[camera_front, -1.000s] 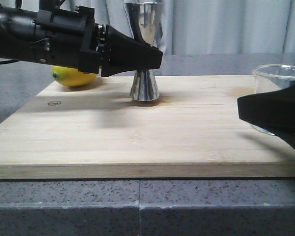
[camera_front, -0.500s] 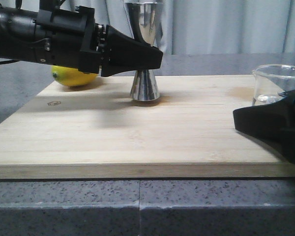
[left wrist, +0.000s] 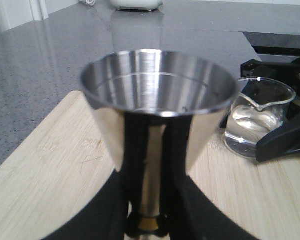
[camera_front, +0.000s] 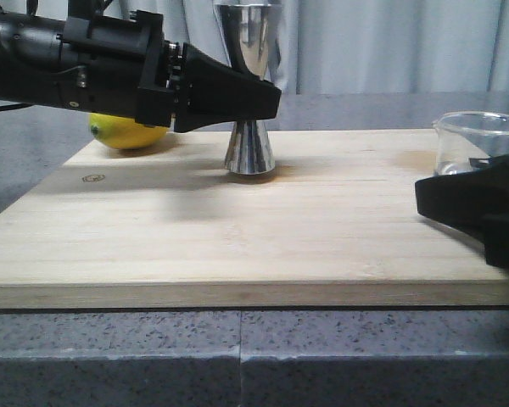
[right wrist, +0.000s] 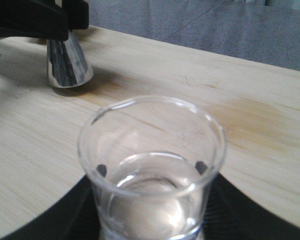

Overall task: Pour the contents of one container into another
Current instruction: 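Reach the right gripper to the glass beaker and grasp it, then lift the beaker with the right gripper above the jigger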

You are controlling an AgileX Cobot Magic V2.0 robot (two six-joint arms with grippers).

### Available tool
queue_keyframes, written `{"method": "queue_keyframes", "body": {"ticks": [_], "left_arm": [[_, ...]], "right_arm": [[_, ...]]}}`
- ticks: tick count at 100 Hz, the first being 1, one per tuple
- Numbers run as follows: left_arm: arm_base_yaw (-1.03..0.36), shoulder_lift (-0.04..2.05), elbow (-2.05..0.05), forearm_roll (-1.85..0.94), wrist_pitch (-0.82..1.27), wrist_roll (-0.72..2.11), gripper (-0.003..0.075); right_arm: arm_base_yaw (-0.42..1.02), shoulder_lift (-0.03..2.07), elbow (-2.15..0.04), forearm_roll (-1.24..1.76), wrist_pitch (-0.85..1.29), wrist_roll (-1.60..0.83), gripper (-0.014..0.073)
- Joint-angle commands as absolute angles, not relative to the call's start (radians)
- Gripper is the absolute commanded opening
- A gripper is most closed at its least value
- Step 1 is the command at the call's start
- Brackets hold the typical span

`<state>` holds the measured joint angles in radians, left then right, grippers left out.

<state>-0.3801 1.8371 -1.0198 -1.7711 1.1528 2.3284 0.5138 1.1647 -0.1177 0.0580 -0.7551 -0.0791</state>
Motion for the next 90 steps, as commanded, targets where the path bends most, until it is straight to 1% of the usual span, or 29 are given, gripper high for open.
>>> {"method": "queue_keyframes", "body": {"ticks": [1,25,44,72,90], "left_arm": [[-0.389,1.791,-1.047,-1.852,1.26,2.325,0.0007],[-0.389,1.791,-1.047,-1.852,1.26,2.325,0.0008],[-0.389,1.791,-1.047,-1.852,1.26,2.325,0.0007],[-0.389,1.791,-1.047,-1.852,1.26,2.325,0.0008],[-0.389,1.791,-1.047,-1.852,1.26,2.325,0.0007]], "right_arm": [[0.513,1.155,-0.14,0.058,-0.845,-0.081,0.0277],[0.513,1.155,-0.163,0.108,-0.879,-0.1,0.0277],[0.513,1.155,-0.239,0.117,-0.819,-0.139,0.0277],[0.503,1.155,-0.414,0.12,-0.564,-0.139,0.0277],[0.462,1.155,-0.567,0.074,-0.303,-0.139,0.0277]]}}
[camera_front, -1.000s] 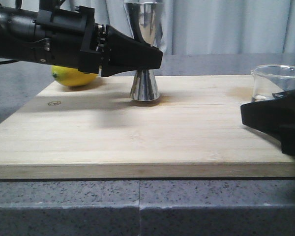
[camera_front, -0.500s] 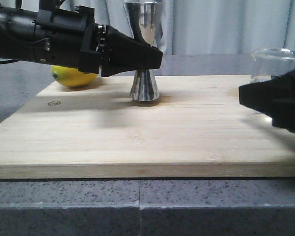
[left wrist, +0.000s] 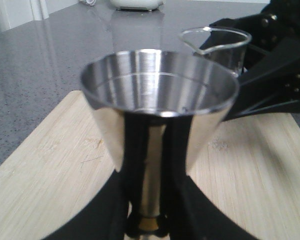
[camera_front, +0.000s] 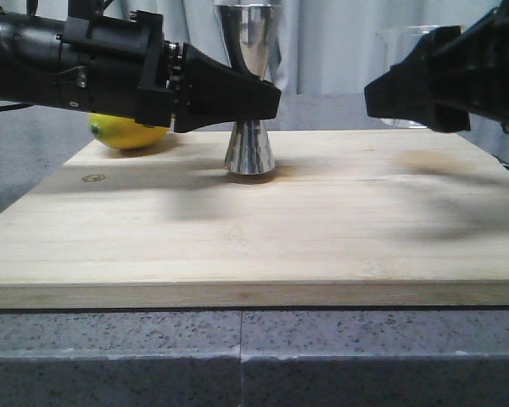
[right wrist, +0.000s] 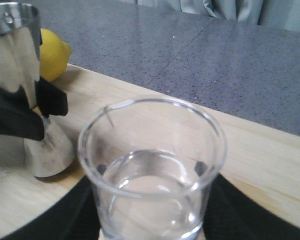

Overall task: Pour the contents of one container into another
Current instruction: 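Lift the beaker with the right gripper above the jigger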

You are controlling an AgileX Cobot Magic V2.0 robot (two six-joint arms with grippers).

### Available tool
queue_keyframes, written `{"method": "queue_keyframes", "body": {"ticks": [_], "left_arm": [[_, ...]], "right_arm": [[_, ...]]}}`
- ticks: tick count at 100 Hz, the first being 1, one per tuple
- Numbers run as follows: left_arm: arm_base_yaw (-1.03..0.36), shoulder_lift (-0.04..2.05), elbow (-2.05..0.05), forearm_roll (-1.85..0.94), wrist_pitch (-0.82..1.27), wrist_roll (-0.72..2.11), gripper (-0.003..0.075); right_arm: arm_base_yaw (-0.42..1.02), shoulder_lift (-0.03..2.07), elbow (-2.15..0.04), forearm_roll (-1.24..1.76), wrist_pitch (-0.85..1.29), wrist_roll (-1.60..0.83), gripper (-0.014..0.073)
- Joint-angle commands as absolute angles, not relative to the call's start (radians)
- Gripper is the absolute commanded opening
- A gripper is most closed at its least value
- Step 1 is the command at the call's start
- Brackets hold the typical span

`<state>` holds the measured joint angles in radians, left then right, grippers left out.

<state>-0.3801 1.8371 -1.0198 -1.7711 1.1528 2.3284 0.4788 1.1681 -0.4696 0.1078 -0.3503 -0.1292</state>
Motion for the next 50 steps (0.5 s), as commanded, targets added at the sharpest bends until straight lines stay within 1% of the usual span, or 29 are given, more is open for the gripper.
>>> {"method": "queue_keyframes", "body": {"ticks": [1,13,50], "left_arm": [[-0.389,1.791,-1.047,-1.852,1.26,2.325,0.0008],[-0.389,1.791,-1.047,-1.852,1.26,2.325,0.0007],[-0.389,1.791,-1.047,-1.852,1.26,2.325,0.0007]], "right_arm": [[0.462,1.155,-0.573,0.066,-0.293,-0.139,0.0277],[0.455,1.155,-0.666,0.0,-0.163,-0.139,0.0277],[0.455,1.164,-0.885,-0.184,0.102,-0.139,0.0277]]}}
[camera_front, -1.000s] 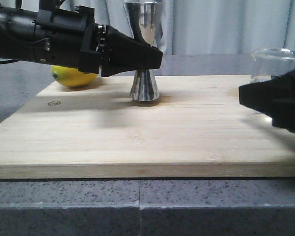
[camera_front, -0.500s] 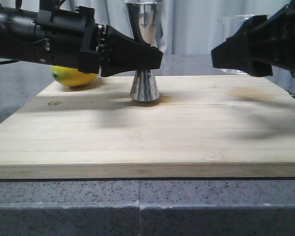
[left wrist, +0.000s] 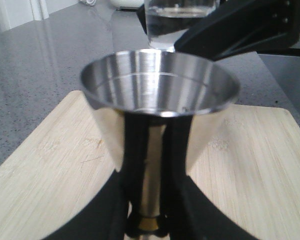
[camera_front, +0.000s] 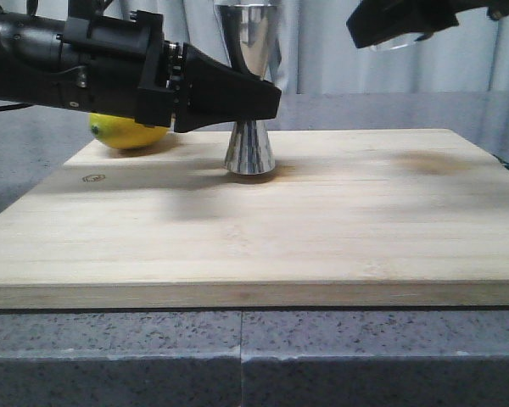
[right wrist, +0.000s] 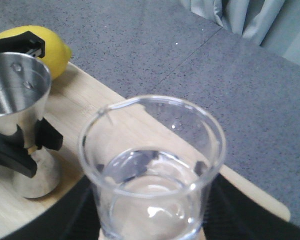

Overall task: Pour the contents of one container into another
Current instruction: 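Lift the beaker with the right gripper above the jigger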

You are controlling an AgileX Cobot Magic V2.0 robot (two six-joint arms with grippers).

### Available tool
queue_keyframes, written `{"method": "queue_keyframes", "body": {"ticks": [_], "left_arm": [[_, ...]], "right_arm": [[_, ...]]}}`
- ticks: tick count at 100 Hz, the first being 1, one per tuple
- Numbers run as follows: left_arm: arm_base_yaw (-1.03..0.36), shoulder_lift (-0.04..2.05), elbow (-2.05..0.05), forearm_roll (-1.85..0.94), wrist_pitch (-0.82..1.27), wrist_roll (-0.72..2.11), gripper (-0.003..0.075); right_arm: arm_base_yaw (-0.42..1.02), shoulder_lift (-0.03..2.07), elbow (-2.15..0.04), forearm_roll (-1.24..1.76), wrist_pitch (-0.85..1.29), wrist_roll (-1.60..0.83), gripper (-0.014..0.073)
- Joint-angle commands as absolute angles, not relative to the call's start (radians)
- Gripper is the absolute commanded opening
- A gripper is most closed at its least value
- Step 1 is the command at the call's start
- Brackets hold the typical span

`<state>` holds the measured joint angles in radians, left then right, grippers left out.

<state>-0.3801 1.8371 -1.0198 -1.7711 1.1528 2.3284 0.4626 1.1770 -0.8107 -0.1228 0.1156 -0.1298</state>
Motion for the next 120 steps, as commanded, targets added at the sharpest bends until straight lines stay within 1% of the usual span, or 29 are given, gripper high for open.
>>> {"method": "queue_keyframes", "body": {"ticks": [1,21,42,82,98,120], "left_arm": [[-0.389,1.791,-1.047,-1.852,1.26,2.325,0.0008],[-0.389,1.791,-1.047,-1.852,1.26,2.325,0.0008],[-0.389,1.791,-1.047,-1.852,1.26,2.325,0.0008],[-0.389,1.791,-1.047,-1.852,1.26,2.325,0.0007],[-0.389,1.791,-1.047,-1.852,1.26,2.325,0.0007],[-0.389,1.791,-1.047,-1.852,1.26,2.325,0.0007]], "right_arm": [[0.455,1.166,-0.892,-0.186,0.11,-0.139,0.0277],[0.481,1.207,-0.966,-0.289,0.159,-0.139,0.0277],[0.515,1.214,-0.989,-0.429,0.169,-0.139,0.0277],[0.536,1.249,-0.992,-0.477,0.128,-0.139,0.0277],[0.536,1.276,-1.03,-0.509,0.135,-0.139,0.0277],[0.576,1.285,-1.047,-0.586,0.14,-0.139,0.0277]]}}
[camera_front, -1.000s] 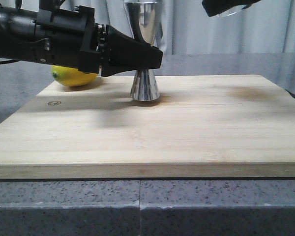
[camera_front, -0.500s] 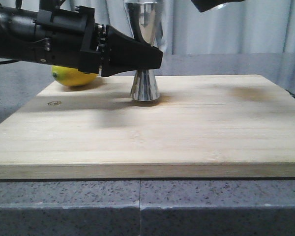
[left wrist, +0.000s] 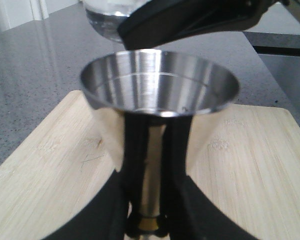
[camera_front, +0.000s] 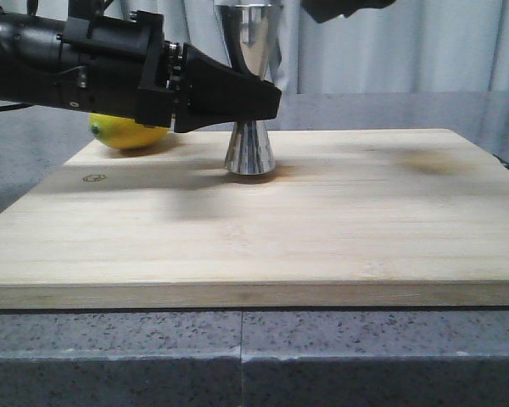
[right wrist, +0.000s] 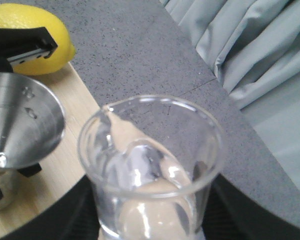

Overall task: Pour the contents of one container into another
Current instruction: 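Lift the beaker with the right gripper above the jigger, then tilt the beaker with the right gripper, pouring liquid into the jigger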

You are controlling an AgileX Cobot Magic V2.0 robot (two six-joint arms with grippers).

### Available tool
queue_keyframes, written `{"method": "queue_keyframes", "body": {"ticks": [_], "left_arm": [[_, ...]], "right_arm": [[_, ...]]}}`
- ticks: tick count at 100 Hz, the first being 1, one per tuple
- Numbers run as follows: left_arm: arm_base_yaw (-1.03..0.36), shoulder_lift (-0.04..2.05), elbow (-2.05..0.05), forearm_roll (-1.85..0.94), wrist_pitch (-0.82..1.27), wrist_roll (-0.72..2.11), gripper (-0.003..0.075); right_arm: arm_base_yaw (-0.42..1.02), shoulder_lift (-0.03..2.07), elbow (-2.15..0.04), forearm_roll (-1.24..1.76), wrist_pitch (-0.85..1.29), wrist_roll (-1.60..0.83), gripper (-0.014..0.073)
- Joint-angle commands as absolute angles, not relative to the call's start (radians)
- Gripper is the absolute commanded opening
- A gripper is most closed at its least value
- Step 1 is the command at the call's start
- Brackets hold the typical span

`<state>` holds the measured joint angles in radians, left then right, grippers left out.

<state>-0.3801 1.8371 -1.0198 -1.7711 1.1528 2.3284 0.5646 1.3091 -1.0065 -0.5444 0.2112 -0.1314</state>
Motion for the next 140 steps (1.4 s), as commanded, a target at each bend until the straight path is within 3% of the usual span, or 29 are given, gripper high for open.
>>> {"method": "queue_keyframes", "body": {"ticks": [1,140], "left_arm": [[-0.389,1.791,-1.047,-1.852,1.26,2.325,0.0007],[-0.389,1.791,-1.047,-1.852,1.259,2.325,0.0008]], "right_arm": [[0.576,1.285,-1.047,-0.586,0.14,-0.139,0.0277],[0.595,1.295,-1.047,-0.94,0.1,-0.139,0.0277]]}}
